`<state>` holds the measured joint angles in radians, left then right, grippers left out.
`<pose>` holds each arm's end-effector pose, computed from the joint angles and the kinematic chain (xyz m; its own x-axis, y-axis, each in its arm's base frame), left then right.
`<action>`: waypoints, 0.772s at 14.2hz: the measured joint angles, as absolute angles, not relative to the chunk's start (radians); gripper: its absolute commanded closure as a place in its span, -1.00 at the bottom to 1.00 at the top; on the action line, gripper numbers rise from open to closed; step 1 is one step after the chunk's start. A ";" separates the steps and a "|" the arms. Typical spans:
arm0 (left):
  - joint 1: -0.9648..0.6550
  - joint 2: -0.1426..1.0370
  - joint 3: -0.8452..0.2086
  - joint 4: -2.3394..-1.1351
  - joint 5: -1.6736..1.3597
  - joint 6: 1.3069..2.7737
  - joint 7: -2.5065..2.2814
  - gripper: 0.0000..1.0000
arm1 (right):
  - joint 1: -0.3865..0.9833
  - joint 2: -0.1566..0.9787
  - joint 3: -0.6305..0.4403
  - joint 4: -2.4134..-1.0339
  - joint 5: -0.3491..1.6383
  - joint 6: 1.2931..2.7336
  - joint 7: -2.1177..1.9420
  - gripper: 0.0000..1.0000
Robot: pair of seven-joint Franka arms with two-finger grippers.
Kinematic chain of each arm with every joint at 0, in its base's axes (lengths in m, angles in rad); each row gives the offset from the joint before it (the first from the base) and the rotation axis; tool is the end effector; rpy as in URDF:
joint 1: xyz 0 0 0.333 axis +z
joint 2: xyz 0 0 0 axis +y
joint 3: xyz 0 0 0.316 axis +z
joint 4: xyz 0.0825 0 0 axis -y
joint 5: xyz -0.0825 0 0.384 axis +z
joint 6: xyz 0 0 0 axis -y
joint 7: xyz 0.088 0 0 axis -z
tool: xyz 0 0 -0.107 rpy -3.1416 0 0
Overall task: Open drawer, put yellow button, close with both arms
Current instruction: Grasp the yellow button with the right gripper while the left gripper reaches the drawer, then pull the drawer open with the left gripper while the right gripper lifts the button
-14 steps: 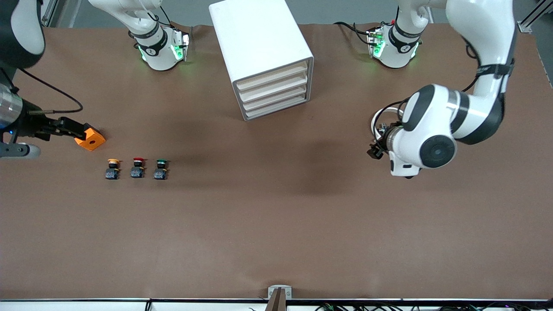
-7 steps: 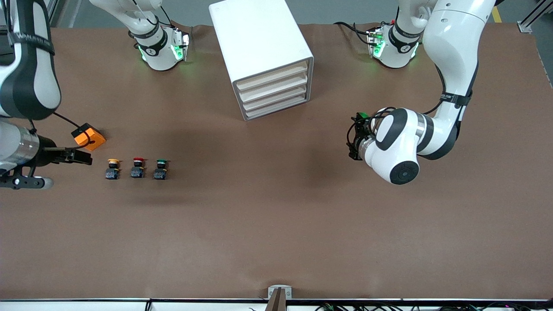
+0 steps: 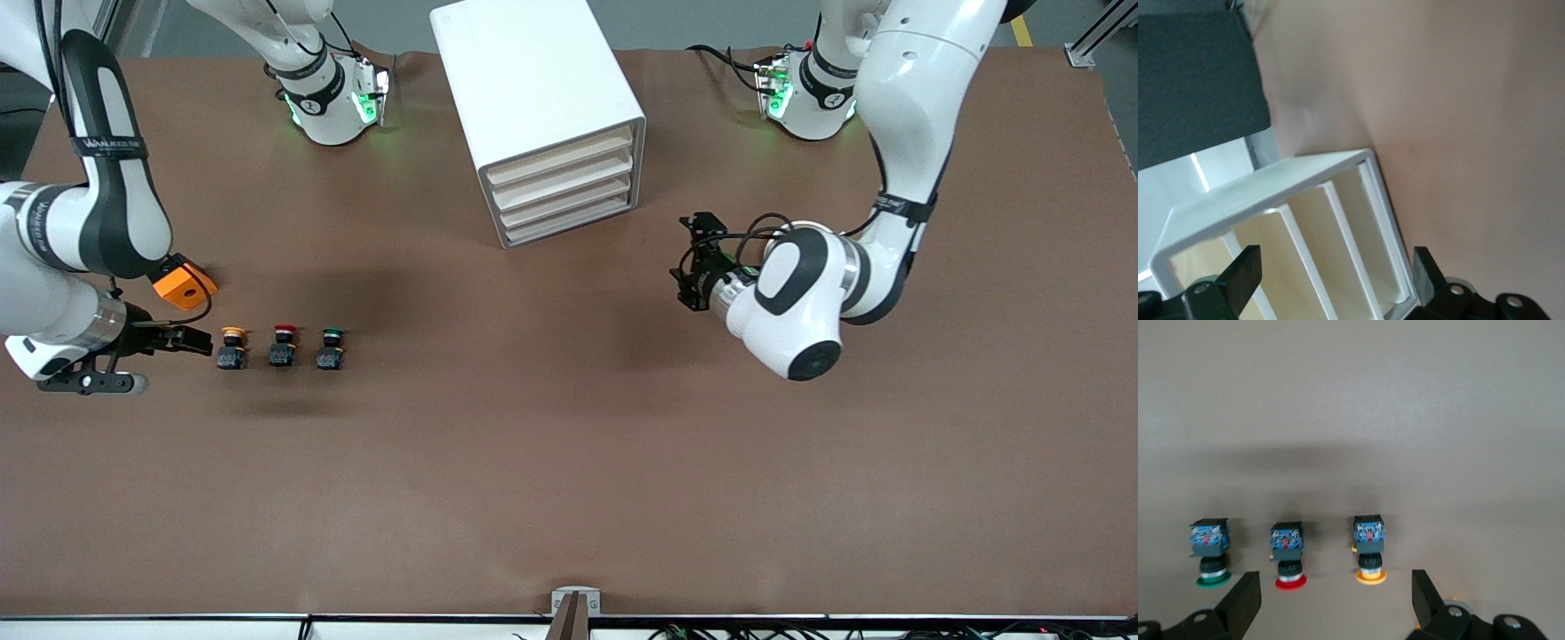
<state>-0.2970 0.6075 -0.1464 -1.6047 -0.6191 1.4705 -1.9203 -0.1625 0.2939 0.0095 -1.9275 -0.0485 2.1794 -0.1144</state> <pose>0.5291 -0.3139 0.2694 -0.2215 0.9346 -0.2782 0.6021 -0.0933 -0.7930 0.6020 -0.0949 0.3341 0.9989 -0.0111 -0.0462 -0.0097 -0.9995 0.0308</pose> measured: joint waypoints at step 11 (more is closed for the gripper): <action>-0.417 0.683 -0.148 -1.538 -0.918 1.439 -2.208 -0.49 | -0.214 0.471 0.009 -2.070 -0.049 2.541 -0.216 -1.00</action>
